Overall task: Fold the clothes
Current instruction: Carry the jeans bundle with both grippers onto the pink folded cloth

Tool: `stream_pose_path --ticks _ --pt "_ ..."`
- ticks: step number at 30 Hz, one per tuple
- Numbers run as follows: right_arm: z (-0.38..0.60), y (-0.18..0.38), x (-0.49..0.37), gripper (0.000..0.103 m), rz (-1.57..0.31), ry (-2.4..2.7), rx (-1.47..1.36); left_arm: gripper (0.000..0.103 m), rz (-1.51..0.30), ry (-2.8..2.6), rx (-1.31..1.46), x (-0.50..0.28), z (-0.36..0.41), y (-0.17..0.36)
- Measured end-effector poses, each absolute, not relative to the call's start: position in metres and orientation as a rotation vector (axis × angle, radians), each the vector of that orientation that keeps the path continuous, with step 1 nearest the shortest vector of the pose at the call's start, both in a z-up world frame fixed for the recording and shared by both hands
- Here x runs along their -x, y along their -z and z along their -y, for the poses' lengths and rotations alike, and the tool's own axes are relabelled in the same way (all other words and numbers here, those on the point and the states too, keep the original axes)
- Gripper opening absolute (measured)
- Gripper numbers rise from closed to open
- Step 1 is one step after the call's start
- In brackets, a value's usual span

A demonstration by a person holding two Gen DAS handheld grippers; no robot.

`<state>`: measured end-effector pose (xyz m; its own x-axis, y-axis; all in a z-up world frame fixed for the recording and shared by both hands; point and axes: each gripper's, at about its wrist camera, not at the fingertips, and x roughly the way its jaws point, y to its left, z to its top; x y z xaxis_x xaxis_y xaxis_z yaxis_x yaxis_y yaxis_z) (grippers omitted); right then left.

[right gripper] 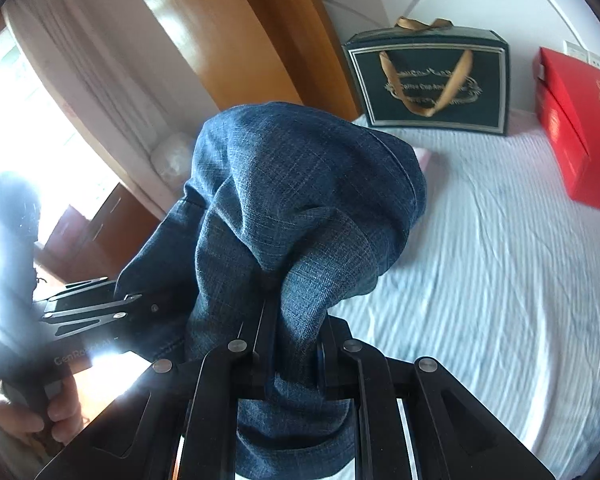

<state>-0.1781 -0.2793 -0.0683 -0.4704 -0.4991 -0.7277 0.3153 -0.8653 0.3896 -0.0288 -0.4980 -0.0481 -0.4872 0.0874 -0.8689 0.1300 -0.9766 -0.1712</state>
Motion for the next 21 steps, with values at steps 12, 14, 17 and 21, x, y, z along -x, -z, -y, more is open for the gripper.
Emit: stream_pose_path --ticks 12,14,17,21 --pt "0.305 0.115 0.347 0.026 0.322 2.384 -1.319 0.038 -0.201 2.588 -1.608 0.192 0.584 0.118" --pt "0.307 0.141 0.370 0.043 0.245 2.454 -1.435 0.049 -0.043 2.474 -1.645 0.211 0.590 0.150" --pt "0.306 0.174 0.387 0.053 0.162 2.480 -1.535 0.079 0.054 2.425 -1.628 0.221 0.598 0.177" --pt "0.308 0.188 0.392 0.061 0.119 2.475 -1.548 0.103 0.060 2.430 -1.585 0.224 0.609 0.181"
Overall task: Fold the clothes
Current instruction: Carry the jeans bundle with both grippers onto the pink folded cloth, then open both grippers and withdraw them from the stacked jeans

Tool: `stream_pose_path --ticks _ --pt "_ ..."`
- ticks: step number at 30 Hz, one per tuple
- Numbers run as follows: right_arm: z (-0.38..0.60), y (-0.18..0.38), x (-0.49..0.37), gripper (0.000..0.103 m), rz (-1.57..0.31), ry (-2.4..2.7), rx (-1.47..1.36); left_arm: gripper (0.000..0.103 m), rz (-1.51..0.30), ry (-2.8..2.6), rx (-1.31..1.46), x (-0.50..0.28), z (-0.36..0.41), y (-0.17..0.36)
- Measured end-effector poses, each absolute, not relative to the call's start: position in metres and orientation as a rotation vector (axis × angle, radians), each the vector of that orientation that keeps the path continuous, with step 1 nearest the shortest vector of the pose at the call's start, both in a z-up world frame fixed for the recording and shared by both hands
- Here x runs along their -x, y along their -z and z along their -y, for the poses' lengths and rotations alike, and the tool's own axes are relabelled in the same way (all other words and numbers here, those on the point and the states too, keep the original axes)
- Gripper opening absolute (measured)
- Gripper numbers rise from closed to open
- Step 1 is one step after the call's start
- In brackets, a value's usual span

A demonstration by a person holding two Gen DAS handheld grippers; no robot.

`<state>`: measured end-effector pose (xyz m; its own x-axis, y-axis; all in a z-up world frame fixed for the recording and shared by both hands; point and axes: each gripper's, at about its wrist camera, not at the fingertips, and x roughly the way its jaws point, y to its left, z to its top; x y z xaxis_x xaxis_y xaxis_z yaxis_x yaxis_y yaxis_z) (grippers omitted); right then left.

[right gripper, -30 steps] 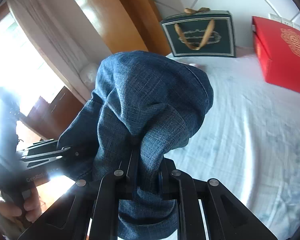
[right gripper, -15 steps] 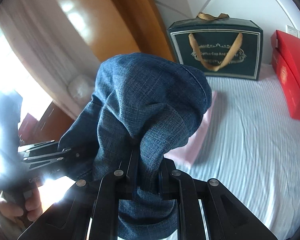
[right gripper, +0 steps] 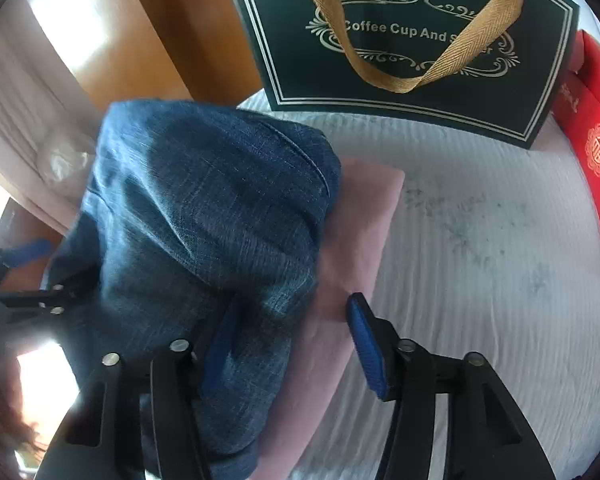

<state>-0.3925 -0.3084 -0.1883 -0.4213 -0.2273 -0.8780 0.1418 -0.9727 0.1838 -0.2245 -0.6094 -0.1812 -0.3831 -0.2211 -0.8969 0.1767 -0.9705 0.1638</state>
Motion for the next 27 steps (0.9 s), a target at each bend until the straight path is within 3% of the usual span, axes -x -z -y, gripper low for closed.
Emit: stream_pose_path --ticks 5,8,9,16,27 --pt "0.305 0.175 0.389 0.068 0.101 2.505 -1.514 0.103 -0.077 2.528 -1.526 0.211 0.617 0.152" --pt "0.301 0.155 0.373 0.091 0.099 2.519 -1.463 0.103 -0.149 2.653 -1.439 0.193 0.603 0.114" --pt "0.300 0.149 0.367 0.092 0.092 2.514 -1.455 0.103 -0.154 2.680 -1.409 0.188 0.598 0.103" --pt "0.299 0.128 0.323 0.092 0.042 2.496 -1.432 0.103 -0.218 2.868 -1.231 0.147 0.565 0.048" --pt "0.300 0.116 0.290 0.092 0.026 2.508 -1.450 0.103 -0.191 2.668 -1.524 0.148 0.550 0.093"
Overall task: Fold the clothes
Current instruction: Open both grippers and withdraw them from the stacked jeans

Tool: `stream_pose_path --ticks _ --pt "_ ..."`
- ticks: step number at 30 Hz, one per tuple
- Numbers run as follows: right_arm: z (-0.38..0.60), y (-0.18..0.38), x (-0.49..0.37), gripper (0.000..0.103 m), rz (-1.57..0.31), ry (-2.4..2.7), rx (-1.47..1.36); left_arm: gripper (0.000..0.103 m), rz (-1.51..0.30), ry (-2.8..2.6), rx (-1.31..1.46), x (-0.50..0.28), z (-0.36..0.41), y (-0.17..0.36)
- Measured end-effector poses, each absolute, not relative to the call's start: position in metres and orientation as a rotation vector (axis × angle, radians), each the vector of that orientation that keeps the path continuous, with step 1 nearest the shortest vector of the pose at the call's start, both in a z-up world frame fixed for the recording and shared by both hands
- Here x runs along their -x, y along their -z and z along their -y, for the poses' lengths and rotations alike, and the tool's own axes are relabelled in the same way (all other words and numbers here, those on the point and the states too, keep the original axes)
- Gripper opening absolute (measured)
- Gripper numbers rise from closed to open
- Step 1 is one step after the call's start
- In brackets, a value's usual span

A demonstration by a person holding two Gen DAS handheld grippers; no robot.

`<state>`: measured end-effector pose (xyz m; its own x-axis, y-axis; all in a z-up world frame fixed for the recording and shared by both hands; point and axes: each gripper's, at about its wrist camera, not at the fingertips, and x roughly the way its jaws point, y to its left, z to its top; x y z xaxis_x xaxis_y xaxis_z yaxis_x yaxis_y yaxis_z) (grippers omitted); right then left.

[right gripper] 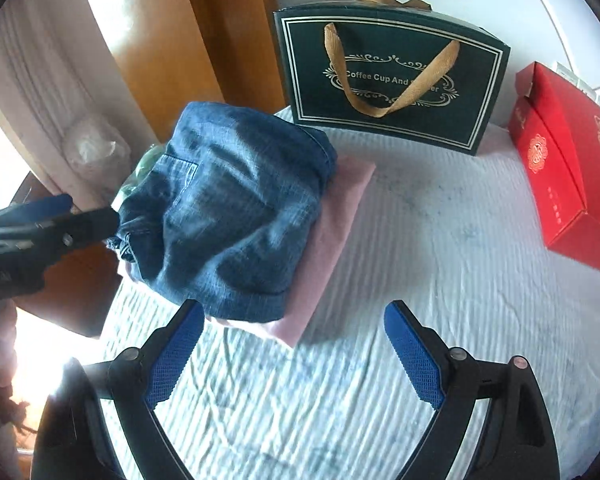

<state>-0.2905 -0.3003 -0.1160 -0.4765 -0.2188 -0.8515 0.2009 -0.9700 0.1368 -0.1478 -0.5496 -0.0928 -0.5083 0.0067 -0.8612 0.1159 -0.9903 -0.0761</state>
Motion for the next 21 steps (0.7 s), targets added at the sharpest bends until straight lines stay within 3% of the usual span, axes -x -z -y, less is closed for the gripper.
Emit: stream_pose_path --ticks 21 --pt "0.312 0.112 0.297 0.092 0.024 2.499 -1.465 0.103 -0.195 2.647 -1.524 0.142 0.555 0.093"
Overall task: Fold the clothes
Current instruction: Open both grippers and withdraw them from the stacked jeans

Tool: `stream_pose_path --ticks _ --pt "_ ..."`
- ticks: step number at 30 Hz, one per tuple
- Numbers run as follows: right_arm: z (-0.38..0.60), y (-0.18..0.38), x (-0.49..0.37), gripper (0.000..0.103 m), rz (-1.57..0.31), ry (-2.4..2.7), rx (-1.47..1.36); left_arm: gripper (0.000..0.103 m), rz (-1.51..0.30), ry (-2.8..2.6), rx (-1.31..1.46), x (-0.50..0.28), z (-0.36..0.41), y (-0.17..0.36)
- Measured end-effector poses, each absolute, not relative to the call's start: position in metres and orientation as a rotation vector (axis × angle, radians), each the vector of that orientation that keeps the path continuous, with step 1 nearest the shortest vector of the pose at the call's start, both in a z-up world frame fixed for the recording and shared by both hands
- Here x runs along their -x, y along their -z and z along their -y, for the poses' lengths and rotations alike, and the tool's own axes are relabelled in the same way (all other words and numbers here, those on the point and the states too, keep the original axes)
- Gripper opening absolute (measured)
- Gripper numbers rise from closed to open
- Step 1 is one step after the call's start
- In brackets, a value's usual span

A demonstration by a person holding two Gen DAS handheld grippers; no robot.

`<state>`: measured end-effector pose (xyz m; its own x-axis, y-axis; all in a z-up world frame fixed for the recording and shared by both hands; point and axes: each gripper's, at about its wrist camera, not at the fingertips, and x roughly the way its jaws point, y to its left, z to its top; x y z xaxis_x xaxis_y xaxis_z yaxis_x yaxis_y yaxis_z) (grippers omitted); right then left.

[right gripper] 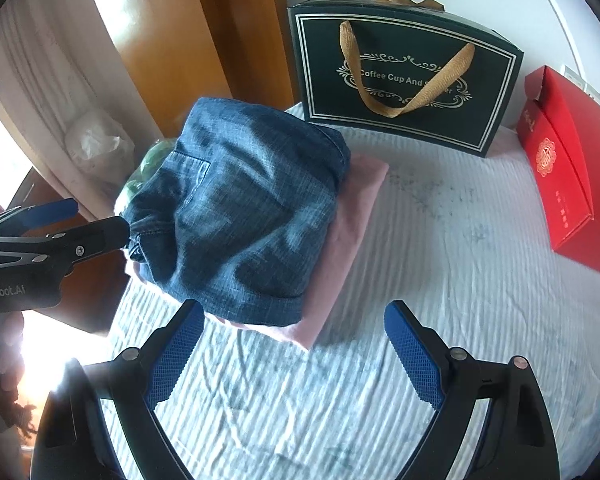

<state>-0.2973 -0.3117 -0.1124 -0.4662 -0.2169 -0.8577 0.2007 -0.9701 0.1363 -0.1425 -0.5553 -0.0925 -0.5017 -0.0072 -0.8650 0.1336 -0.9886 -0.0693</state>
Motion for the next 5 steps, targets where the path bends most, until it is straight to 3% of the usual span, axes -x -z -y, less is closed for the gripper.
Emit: stream_pose_path --ticks 5 --pt "0.3124 0.1132 0.2975 0.092 0.024 2.495 -1.468 0.103 -0.182 2.645 -1.526 0.1421 0.5551 0.0939"
